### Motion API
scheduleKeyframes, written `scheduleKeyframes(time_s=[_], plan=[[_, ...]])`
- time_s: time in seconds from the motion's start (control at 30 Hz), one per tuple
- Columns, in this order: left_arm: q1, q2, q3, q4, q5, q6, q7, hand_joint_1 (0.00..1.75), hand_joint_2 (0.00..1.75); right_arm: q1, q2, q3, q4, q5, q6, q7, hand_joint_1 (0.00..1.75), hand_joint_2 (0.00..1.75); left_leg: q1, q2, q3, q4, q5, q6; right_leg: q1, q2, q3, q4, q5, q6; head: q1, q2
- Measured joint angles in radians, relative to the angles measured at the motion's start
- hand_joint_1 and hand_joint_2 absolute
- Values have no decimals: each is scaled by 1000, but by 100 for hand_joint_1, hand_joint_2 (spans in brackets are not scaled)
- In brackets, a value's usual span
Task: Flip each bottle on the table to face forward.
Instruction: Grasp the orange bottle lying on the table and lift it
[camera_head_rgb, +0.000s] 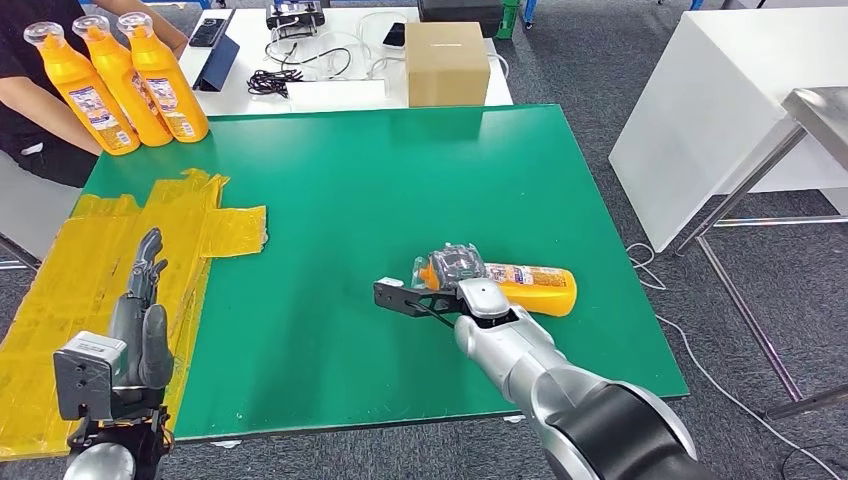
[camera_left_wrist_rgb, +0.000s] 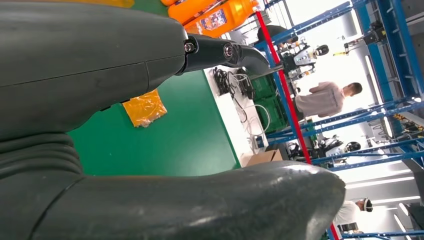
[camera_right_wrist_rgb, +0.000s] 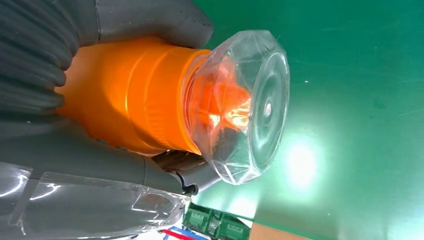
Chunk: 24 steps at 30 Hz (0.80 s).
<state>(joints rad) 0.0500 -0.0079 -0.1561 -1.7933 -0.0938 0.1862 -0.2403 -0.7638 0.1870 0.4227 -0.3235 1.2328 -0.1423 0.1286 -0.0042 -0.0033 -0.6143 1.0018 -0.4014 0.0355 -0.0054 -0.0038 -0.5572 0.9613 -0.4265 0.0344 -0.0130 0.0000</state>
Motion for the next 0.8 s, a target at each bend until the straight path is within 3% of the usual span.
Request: scheduleKeyframes(time_s=[0.8], plan=[[-13,-2,0,0,4,-12,0,0,0,-14,6,2,0,4,11,8,175,175,0,0,0,0,0,0,0,0,0,0,0,0,0,0]])
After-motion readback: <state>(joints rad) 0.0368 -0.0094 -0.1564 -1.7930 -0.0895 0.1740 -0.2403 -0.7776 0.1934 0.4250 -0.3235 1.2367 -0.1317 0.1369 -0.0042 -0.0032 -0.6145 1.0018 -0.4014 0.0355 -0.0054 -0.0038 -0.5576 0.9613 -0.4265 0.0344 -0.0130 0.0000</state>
